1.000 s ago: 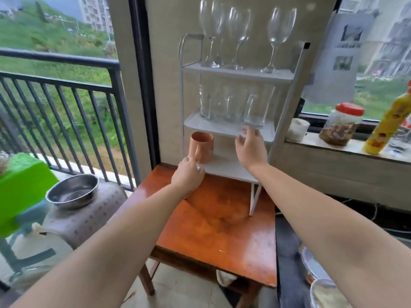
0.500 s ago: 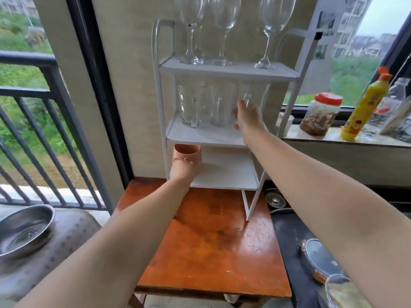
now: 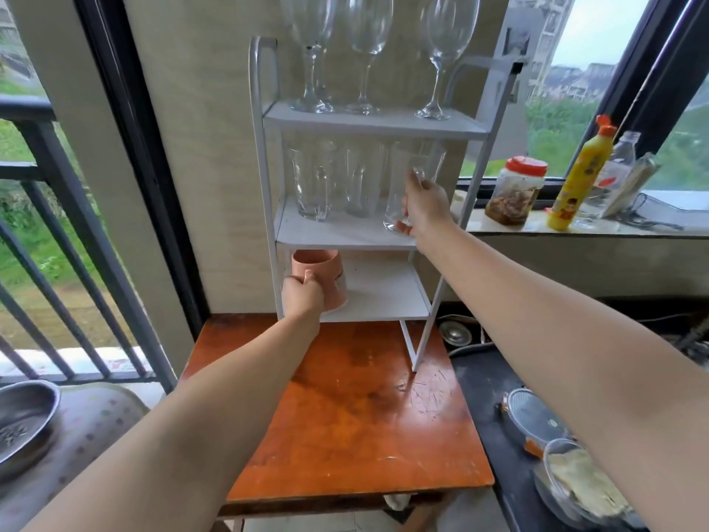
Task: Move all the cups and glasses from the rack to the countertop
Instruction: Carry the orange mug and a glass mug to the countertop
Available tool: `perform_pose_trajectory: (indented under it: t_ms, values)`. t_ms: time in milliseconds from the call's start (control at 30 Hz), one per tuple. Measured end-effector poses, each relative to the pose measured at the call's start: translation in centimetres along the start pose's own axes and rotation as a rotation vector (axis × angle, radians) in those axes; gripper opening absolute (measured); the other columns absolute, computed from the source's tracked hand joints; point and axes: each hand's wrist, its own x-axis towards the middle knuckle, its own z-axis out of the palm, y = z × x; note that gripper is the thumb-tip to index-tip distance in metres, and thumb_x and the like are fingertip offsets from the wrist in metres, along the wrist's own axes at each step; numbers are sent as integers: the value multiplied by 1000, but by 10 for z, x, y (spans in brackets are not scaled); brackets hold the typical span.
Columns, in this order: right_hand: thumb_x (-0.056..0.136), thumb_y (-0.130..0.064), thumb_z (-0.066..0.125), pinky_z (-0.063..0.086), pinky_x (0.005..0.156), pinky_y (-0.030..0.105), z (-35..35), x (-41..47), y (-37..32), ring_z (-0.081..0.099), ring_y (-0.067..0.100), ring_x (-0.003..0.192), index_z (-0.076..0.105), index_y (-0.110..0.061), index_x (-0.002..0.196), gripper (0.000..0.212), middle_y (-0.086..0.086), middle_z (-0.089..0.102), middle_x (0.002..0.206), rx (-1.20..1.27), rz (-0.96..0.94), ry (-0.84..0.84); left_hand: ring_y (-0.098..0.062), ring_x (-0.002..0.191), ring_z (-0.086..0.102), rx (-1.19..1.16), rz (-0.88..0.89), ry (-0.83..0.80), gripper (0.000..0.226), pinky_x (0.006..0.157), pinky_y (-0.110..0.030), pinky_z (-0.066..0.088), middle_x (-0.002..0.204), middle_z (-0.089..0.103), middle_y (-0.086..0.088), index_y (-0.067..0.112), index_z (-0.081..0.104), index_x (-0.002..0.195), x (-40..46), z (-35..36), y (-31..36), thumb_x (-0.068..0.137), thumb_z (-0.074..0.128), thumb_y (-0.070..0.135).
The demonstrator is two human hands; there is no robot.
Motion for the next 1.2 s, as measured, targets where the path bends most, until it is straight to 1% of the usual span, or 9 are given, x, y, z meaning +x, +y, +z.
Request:
perform_pose_trajectory:
  t_ms: [100,333,567,700,767,900,1000,1133,1200]
  values:
    - [98,-43,41,47,53,25,-4,-17,0,40,12,63,54,-13,93,33,0,36,68,-8,-26,7,-25,108,54,25,56,-45,32,84,-32,44,125,56,-14,6,45,124,-13,0,-4,100,37,27]
    - [98,-39,40,44,57,32,-25,-54,5,35,12,57,45,-15,75,33,0,32,64,-96,-159,-25,-20,97,50,9,117,-84,32,81,-31,42,110,53,-8,6,46,121,-47,-6,-7,100,38,28]
    - [98,-37,44,39,42,19,-82,-113,13,37,5,46,45,-19,70,33,-4,34,57,-12,-198,-93,-26,105,56,18,98,-80,32,96,-43,51,120,56,-12,7,46,123,-112,-9,-21,100,38,28]
    - [97,-36,47,33,40,19,-135,-155,32,33,5,40,39,-22,61,40,-6,32,50,24,-170,-77,-27,86,60,3,94,-78,29,71,-34,52,109,57,-11,6,48,116,-164,4,-36,99,41,29]
    - [96,-37,48,32,44,21,-172,-179,45,30,9,46,35,-23,60,40,-5,31,53,-17,-142,-24,-24,74,58,11,86,-115,23,63,-32,52,104,56,-12,8,47,107,-197,15,-51,98,42,28]
    - [96,-36,49,26,37,18,-254,-232,78,30,8,45,36,-22,58,42,-4,32,54,-87,-84,135,-35,95,61,75,28,-235,19,85,-44,53,108,58,-16,9,48,102,-266,46,-90,97,44,28]
    - [95,-36,50,24,35,17,-317,-275,103,29,5,41,36,-22,58,43,-3,32,54,-124,-36,288,-36,103,61,131,21,-324,26,87,-43,52,115,61,-19,4,52,108,-320,78,-111,96,46,27]
    - [93,-40,51,32,55,28,-395,-330,132,35,10,50,39,-20,60,40,-1,34,56,-191,49,460,-33,107,59,196,94,-490,31,81,-32,45,115,61,-22,-3,55,112,-383,124,-126,96,47,23]
    - [92,-38,53,34,64,33,-426,-354,143,39,14,57,44,-19,61,37,-1,38,56,-178,97,547,-34,108,58,212,108,-560,34,85,-34,45,115,62,-23,-4,56,112,-410,145,-132,96,47,24]
